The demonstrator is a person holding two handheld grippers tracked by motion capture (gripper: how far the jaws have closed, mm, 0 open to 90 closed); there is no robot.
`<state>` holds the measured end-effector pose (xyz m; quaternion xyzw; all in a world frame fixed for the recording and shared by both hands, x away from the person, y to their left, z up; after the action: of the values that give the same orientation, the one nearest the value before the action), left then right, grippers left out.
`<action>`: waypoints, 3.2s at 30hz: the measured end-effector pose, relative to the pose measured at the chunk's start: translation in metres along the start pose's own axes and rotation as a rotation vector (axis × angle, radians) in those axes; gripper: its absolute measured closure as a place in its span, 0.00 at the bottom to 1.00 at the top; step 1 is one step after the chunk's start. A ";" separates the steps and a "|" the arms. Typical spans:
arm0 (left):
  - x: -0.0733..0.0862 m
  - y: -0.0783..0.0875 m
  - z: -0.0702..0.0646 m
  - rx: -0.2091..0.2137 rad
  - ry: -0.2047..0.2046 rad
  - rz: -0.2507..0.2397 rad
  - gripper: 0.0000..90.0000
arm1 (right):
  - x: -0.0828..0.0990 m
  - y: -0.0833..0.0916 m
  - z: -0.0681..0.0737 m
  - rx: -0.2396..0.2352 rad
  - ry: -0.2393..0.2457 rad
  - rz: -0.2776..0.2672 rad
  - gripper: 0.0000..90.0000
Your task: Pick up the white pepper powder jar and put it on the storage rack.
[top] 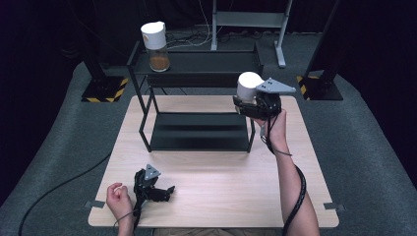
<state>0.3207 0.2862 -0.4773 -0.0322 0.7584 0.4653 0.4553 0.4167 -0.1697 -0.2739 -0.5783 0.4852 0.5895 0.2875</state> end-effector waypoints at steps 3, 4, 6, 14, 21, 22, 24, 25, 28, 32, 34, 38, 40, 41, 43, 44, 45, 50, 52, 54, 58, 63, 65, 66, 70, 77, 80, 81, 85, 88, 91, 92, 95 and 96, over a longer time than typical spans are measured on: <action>0.000 0.000 0.000 0.000 -0.001 0.002 0.00 | -0.005 -0.001 -0.001 -0.005 0.000 -0.002 0.33; 0.000 0.000 0.000 0.000 -0.002 0.002 0.00 | -0.007 -0.001 -0.002 -0.005 0.000 -0.002 0.33; 0.000 0.000 0.000 0.000 -0.002 0.002 0.00 | -0.010 -0.001 -0.002 -0.001 0.000 -0.006 0.33; 0.000 0.000 0.000 0.000 0.000 0.000 0.00 | -0.025 0.001 -0.006 -0.004 0.000 -0.020 0.33; 0.000 0.000 0.000 0.000 0.001 0.000 0.00 | -0.037 0.002 -0.007 0.004 0.004 -0.024 0.33; 0.000 0.000 0.000 0.000 0.001 0.000 0.00 | -0.038 0.002 -0.008 0.004 0.004 -0.027 0.33; 0.000 0.000 0.000 0.000 -0.001 0.002 0.00 | -0.041 0.002 -0.008 0.005 0.005 -0.027 0.33; 0.000 0.000 0.000 0.000 -0.001 0.002 0.00 | -0.043 0.002 -0.008 0.005 0.003 -0.027 0.33; 0.000 0.000 0.000 0.000 0.001 0.000 0.00 | -0.047 0.002 -0.009 0.006 0.005 -0.031 0.33; 0.000 0.000 0.000 0.000 0.001 0.000 0.00 | -0.053 0.002 -0.010 0.010 0.000 -0.035 0.33; 0.000 0.000 0.000 0.000 -0.001 0.002 0.00 | -0.056 0.002 -0.011 0.011 -0.002 -0.036 0.33; 0.000 0.000 0.000 0.000 0.000 0.000 0.00 | -0.063 0.001 -0.012 0.008 -0.004 -0.039 0.33; 0.000 0.000 0.000 0.000 0.001 0.000 0.00 | -0.066 0.000 -0.012 0.009 -0.005 -0.043 0.33; 0.000 0.000 0.000 0.000 0.001 0.000 0.00 | -0.067 0.000 -0.012 0.010 -0.006 -0.045 0.33; 0.000 0.000 0.000 0.000 0.001 0.000 0.00 | -0.070 0.000 -0.013 0.009 -0.010 -0.049 0.33; 0.000 0.000 0.000 0.000 -0.001 0.002 0.00 | -0.071 -0.001 -0.013 0.011 -0.010 -0.051 0.33; 0.000 0.000 0.000 0.000 0.001 0.000 0.00 | -0.073 -0.001 -0.013 0.013 -0.011 -0.052 0.33; 0.000 0.000 0.000 0.000 0.001 0.000 0.00 | -0.081 -0.005 -0.013 0.018 -0.006 -0.045 0.33; 0.000 0.000 0.000 0.000 -0.001 0.002 0.00 | -0.084 -0.007 -0.013 0.022 -0.006 -0.042 0.33; 0.000 0.000 0.000 0.000 0.001 0.000 0.00 | -0.086 -0.009 -0.013 0.027 -0.010 -0.037 0.33; 0.000 0.000 0.000 0.000 0.001 0.000 0.00 | -0.091 -0.015 -0.014 0.038 -0.014 -0.024 0.33; 0.000 0.000 0.000 0.000 0.000 0.001 0.00 | -0.098 -0.023 -0.016 0.049 -0.015 -0.009 0.33; 0.000 0.000 0.000 0.000 0.002 -0.001 0.00 | -0.100 -0.025 -0.017 0.049 -0.018 -0.009 0.33; 0.000 0.000 0.000 0.000 0.000 0.001 0.00 | -0.101 -0.026 -0.017 0.050 -0.020 -0.007 0.33; 0.000 0.000 0.000 0.000 0.000 0.001 0.00 | -0.103 -0.031 -0.017 0.057 -0.026 0.005 0.33; 0.000 0.000 0.000 0.000 -0.001 0.002 0.00 | -0.107 -0.039 -0.019 0.079 -0.027 0.024 0.33; 0.000 0.000 0.000 0.000 -0.001 0.002 0.00 | -0.109 -0.043 -0.021 0.084 -0.034 0.032 0.33; 0.000 0.000 0.000 0.000 -0.001 0.002 0.00 | -0.110 -0.044 -0.022 0.086 -0.034 0.036 0.33; 0.000 0.000 0.000 0.000 -0.001 0.002 0.00 | -0.112 -0.048 -0.022 0.089 -0.043 0.044 0.33; 0.000 0.000 0.000 0.000 -0.001 0.002 0.00 | -0.114 -0.051 -0.023 0.093 -0.044 0.054 0.33; 0.000 0.000 0.000 0.000 -0.001 0.002 0.00 | -0.115 -0.056 -0.025 0.093 -0.056 0.063 0.33; 0.000 0.000 0.000 0.000 -0.001 0.002 0.00 | -0.116 -0.057 -0.025 0.094 -0.059 0.068 0.33; 0.000 0.000 0.000 0.000 -0.001 0.003 0.00 | -0.117 -0.062 -0.029 0.097 -0.075 0.081 0.33; 0.000 0.000 0.000 0.000 -0.001 0.002 0.00 | -0.117 -0.063 -0.030 0.098 -0.083 0.085 0.33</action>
<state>0.3209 0.2862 -0.4771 -0.0313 0.7583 0.4657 0.4552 0.5051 -0.1478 -0.1728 -0.5173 0.5252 0.6002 0.3103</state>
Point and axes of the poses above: each handheld gripper's, and its own axes: y roughly backward along the jaws, x roughly out of its underside, z roughly to its left, the point moved 6 cm from there along -y, roughly forward along the jaws, and after that the axes turned 12 degrees about x, right-handed, at the moved point
